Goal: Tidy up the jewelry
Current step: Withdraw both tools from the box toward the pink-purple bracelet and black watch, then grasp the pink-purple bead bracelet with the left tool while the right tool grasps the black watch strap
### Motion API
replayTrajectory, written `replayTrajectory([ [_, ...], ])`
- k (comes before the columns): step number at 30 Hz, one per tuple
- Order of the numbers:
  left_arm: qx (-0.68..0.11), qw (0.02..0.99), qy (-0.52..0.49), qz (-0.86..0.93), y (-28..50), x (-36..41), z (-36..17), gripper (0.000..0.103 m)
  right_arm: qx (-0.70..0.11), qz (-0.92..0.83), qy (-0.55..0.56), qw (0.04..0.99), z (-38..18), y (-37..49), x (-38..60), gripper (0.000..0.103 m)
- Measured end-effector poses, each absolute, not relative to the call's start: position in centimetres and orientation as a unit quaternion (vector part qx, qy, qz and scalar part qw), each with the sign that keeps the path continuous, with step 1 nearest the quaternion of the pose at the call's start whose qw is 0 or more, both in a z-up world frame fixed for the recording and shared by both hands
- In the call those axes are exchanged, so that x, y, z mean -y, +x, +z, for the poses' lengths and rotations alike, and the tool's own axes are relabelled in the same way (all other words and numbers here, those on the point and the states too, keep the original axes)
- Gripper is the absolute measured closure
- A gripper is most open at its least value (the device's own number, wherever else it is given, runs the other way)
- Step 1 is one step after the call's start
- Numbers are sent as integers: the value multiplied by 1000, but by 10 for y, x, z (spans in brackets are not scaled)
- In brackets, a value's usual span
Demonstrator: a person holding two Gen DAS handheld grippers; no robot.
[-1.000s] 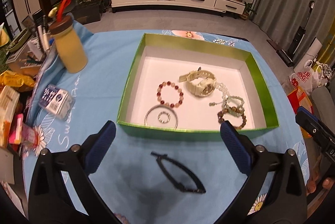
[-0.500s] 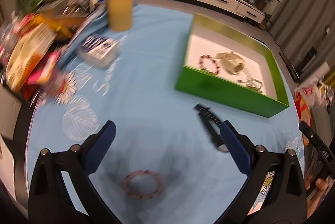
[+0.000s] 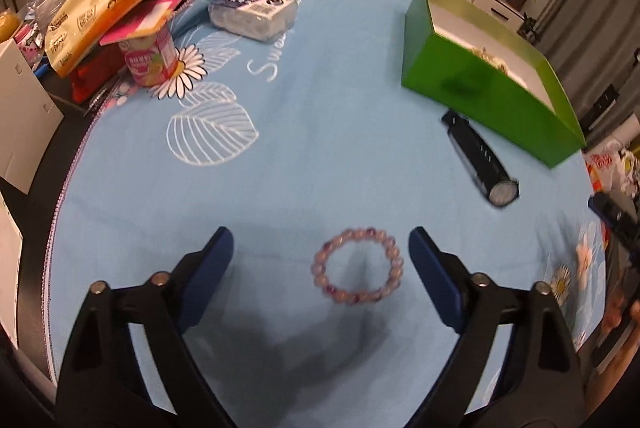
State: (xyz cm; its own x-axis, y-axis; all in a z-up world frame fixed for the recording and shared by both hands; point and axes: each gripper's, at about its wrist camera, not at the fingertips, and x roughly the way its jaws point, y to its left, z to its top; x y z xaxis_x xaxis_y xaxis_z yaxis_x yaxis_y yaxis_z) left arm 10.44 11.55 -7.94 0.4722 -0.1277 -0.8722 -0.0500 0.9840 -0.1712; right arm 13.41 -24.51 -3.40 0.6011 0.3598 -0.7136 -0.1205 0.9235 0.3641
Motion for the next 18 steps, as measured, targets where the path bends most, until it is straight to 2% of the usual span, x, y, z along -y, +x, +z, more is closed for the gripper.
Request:
replayTrajectory([
  [5,-510,857,-64,-43,95,-109,-89,29,-435,149,129,879,-40,132,232,36],
  [7,-506,860,-51,-43,94,-108,-92,36,-437,152,127,877,-41,132,228,36],
  [9,-506,861,-45,-40,95,-108,-96,49,-440,157,124,875,-43,132,223,36],
  [11,-503,863,-41,-36,95,-108,-100,54,-442,161,120,874,-44,133,220,36],
  [16,-488,872,-14,-32,92,-104,-101,61,-445,168,106,873,-47,135,207,36],
  [18,-482,875,-2,-36,89,-100,-101,77,-446,172,104,872,-48,138,202,36],
])
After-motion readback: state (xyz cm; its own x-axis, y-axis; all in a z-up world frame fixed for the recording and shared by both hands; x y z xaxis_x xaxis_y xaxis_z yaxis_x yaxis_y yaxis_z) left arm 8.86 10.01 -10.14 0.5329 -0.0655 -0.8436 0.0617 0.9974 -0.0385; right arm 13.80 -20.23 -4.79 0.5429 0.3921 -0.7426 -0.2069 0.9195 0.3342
